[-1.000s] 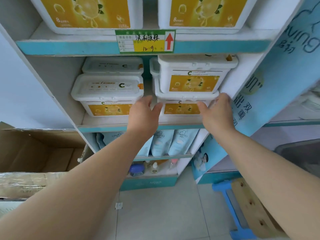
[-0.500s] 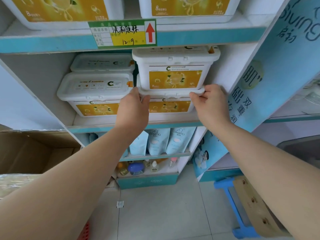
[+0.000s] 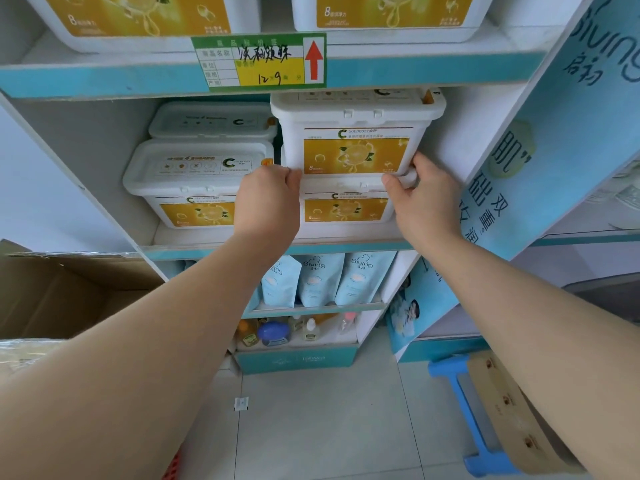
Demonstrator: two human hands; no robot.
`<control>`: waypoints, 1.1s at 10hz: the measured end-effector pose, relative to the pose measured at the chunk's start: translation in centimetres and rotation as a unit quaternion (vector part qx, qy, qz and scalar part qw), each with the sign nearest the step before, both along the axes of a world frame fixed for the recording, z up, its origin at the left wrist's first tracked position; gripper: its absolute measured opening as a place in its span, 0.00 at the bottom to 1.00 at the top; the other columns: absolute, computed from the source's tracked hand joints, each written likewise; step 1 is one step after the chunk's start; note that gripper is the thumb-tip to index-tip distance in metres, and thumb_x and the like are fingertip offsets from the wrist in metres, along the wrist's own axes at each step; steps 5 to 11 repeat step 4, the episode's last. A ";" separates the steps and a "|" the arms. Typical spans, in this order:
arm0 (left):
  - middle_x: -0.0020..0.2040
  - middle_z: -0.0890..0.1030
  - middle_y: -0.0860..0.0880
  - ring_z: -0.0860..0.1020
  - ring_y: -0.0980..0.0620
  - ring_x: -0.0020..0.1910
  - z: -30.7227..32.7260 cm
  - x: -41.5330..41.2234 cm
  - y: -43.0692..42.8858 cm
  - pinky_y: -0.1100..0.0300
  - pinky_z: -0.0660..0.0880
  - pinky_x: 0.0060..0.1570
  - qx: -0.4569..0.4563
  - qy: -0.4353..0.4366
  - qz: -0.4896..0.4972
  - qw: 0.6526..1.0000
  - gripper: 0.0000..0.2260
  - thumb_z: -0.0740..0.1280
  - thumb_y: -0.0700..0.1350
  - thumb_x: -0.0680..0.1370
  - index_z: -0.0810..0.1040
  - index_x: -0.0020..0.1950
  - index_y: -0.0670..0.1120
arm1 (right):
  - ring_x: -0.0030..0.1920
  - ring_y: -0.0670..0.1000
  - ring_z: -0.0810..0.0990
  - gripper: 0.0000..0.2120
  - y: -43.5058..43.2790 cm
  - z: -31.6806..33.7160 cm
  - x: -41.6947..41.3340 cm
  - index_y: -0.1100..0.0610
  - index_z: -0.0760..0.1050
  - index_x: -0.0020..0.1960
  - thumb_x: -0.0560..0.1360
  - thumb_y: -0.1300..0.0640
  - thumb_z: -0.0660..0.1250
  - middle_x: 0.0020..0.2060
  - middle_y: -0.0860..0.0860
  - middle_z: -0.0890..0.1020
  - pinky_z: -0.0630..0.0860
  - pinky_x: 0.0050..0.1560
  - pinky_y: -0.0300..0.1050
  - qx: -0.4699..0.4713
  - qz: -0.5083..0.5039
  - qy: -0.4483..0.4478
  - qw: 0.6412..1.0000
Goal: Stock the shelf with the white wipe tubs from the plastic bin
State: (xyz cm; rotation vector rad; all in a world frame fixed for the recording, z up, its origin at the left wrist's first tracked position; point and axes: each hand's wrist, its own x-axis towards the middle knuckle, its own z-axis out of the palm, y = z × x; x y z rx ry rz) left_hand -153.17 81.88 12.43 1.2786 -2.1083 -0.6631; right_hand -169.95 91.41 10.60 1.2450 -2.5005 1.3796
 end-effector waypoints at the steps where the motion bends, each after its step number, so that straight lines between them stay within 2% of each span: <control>1: 0.30 0.73 0.45 0.68 0.47 0.28 -0.1 0.5 0.1 0.59 0.62 0.25 -0.009 -0.017 -0.015 1.000 0.17 0.56 0.45 0.83 0.77 0.41 0.39 | 0.50 0.53 0.78 0.10 0.0 0.1 -0.1 0.54 0.76 0.54 0.76 0.52 0.64 0.48 0.52 0.81 0.75 0.50 0.46 0.020 0.001 0.022 1.000; 2: 0.36 0.75 0.45 0.71 0.47 0.32 0.2 1.4 0.5 0.58 0.62 0.28 -0.031 -0.073 -0.039 0.996 0.13 0.55 0.45 0.83 0.78 0.53 0.42 | 0.49 0.53 0.78 0.11 0.6 0.9 0.4 0.58 0.75 0.57 0.78 0.54 0.62 0.49 0.53 0.81 0.70 0.44 0.40 0.076 0.005 0.052 0.996; 4: 0.43 0.75 0.45 0.72 0.45 0.39 2.2 3.5 1.6 0.56 0.66 0.35 -0.086 -0.225 -0.051 0.969 0.13 0.54 0.45 0.83 0.77 0.55 0.42 | 0.48 0.56 0.76 0.12 3.0 2.7 1.6 0.59 0.73 0.55 0.78 0.51 0.61 0.45 0.52 0.76 0.66 0.39 0.44 0.206 0.032 0.141 0.968; 11: 0.43 0.75 0.45 0.72 0.45 0.39 2.2 3.5 1.6 0.56 0.66 0.35 -0.086 -0.225 -0.051 0.969 0.13 0.54 0.45 0.83 0.77 0.55 0.42 | 0.48 0.56 0.76 0.12 3.0 2.7 1.6 0.59 0.73 0.55 0.78 0.51 0.61 0.45 0.52 0.76 0.66 0.39 0.44 0.206 0.032 0.141 0.968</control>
